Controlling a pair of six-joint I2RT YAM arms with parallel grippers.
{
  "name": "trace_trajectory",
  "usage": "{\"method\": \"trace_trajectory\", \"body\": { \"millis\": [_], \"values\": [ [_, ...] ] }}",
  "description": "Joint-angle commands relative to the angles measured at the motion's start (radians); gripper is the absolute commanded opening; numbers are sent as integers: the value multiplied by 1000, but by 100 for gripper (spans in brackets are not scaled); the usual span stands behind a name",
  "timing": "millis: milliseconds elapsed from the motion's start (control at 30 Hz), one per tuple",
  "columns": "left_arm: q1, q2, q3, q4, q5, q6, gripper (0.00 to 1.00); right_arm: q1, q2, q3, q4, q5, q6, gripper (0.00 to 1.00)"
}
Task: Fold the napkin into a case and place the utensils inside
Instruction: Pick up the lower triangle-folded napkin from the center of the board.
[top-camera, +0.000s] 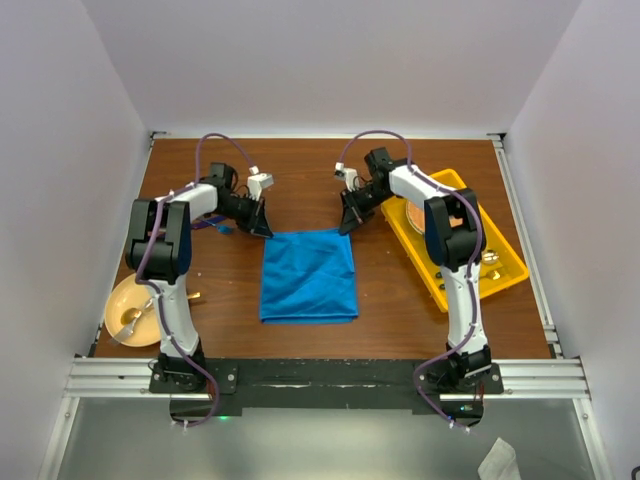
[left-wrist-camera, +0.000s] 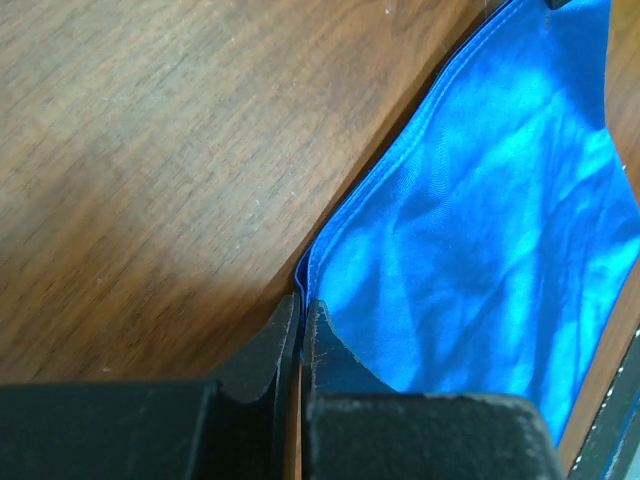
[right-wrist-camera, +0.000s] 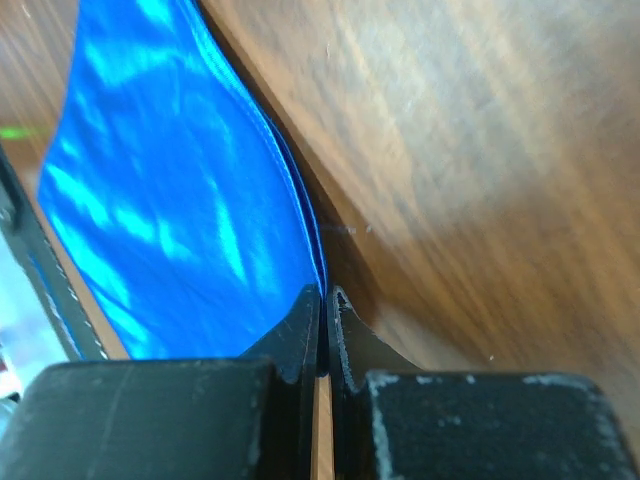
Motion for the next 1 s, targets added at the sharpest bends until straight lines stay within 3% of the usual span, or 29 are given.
{"method": "trace_trajectory", "body": {
  "millis": [0,367,433,467,567,733,967],
  "values": [
    [8,-64,-27,9,24,67,0,25,-95,-50,-31,21,-129,0],
    [8,-198,-174,97,36,147,1,48,-223,-165,21,20,-232,0],
    [6,-208,-184,89,33,152,9,59,-242,-185,19,17,-258,0],
    [8,-208,-184,85,32,153,19,73,-251,-195,22,18,-285,0],
    [8,-216,-190,68,18,135,36,108,-279,-233,41,41,-332,0],
    [29,-265,-242,97,6,72,46,160,-331,-287,75,70,-391,0],
    [84,-351,-302,150,-4,-11,47,206,-411,-351,70,80,-477,0]
  ]
}}
